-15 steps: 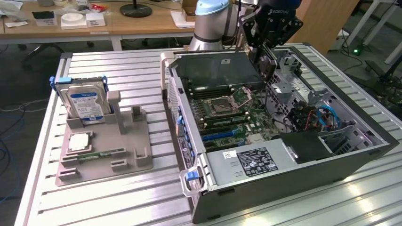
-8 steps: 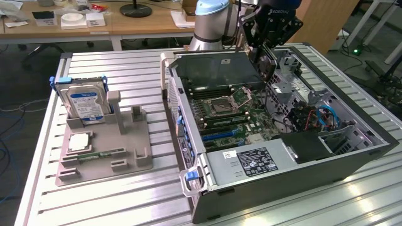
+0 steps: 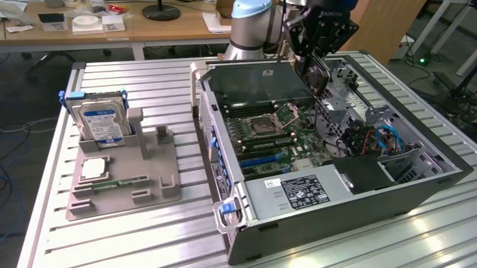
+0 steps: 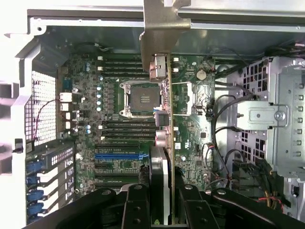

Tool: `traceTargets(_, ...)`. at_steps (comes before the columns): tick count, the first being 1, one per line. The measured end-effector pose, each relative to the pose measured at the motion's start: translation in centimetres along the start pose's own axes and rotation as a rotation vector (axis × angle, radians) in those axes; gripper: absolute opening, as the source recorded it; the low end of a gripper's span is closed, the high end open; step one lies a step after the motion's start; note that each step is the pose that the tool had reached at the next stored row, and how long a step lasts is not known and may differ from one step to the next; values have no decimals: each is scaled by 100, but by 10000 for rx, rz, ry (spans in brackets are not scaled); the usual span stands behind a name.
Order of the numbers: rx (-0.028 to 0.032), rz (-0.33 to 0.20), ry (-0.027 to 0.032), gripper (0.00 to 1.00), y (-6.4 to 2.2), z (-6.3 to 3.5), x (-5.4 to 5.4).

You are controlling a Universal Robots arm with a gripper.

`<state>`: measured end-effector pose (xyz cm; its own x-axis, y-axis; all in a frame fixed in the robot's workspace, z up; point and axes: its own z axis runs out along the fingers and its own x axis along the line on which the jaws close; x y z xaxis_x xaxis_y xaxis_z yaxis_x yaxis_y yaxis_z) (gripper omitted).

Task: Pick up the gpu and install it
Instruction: 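Insert the gpu into the slot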

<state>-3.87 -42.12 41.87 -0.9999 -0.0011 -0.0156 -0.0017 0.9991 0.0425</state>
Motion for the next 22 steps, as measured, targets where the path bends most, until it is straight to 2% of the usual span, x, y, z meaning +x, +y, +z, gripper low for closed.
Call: traceTargets(22, -34, -2231, 96, 28, -1, -1, 0)
